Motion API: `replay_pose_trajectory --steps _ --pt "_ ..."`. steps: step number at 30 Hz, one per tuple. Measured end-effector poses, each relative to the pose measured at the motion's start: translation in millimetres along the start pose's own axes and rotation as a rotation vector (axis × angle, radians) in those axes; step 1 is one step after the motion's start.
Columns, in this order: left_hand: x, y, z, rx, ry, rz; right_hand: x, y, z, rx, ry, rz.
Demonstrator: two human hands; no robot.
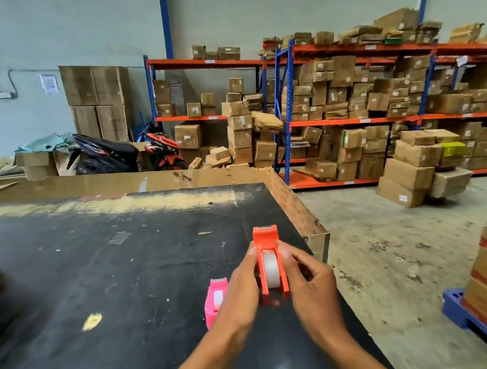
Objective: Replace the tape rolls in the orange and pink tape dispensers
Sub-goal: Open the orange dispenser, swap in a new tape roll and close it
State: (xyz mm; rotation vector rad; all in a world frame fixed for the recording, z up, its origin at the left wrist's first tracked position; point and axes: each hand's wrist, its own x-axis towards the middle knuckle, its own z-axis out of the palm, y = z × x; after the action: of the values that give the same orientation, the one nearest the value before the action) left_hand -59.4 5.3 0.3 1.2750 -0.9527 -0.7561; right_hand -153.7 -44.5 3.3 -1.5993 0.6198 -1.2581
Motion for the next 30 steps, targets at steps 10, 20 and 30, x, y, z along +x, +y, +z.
replay_pose_trajectory --steps 10,20,30 --pt "-20 3 -1 0.071 0.102 0.018 28 -13 -27 -0.326 -0.464 -0.041" --pt "-42 6 -7 0.11 0.147 0.005 24 -14 -24 -0.229 -0.564 -0.137" --pt "-62 10 -13 0.161 0.084 0.028 57 -29 -19 -0.176 -0.621 -0.142"
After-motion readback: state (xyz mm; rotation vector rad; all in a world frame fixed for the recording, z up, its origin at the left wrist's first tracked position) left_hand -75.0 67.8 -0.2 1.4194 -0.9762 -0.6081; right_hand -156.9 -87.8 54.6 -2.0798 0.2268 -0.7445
